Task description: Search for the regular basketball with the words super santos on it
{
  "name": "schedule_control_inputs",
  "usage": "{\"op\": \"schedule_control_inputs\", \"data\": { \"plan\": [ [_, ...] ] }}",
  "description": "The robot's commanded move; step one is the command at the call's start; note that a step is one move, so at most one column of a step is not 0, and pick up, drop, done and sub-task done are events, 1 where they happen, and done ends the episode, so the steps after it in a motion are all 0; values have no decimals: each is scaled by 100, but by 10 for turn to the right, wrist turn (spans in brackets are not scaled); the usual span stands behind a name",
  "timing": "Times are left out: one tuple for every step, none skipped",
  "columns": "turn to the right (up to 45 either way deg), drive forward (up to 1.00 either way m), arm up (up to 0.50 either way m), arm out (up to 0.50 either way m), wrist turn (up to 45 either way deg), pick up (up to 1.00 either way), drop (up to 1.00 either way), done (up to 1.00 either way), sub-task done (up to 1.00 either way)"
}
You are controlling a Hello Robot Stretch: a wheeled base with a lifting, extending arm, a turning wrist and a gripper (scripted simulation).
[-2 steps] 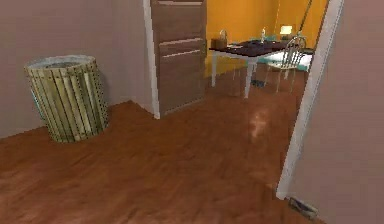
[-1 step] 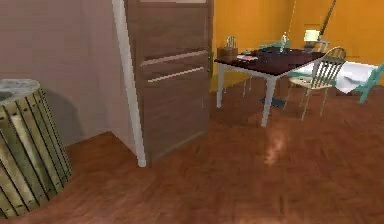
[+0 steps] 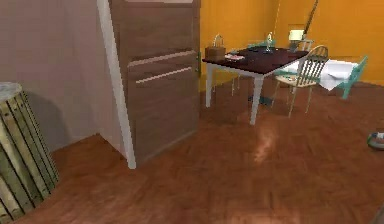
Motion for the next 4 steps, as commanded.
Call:
{"op": "schedule_control_inputs", "data": {
  "plan": [
    [0,70,0,0,0,0,0,0,0],
    [450,0,0,0,0,0,0,0,0],
    [0,100,0,0,0,0,0,0,0],
    [60,0,0,0,0,0,0,0,0]
  ]
}}
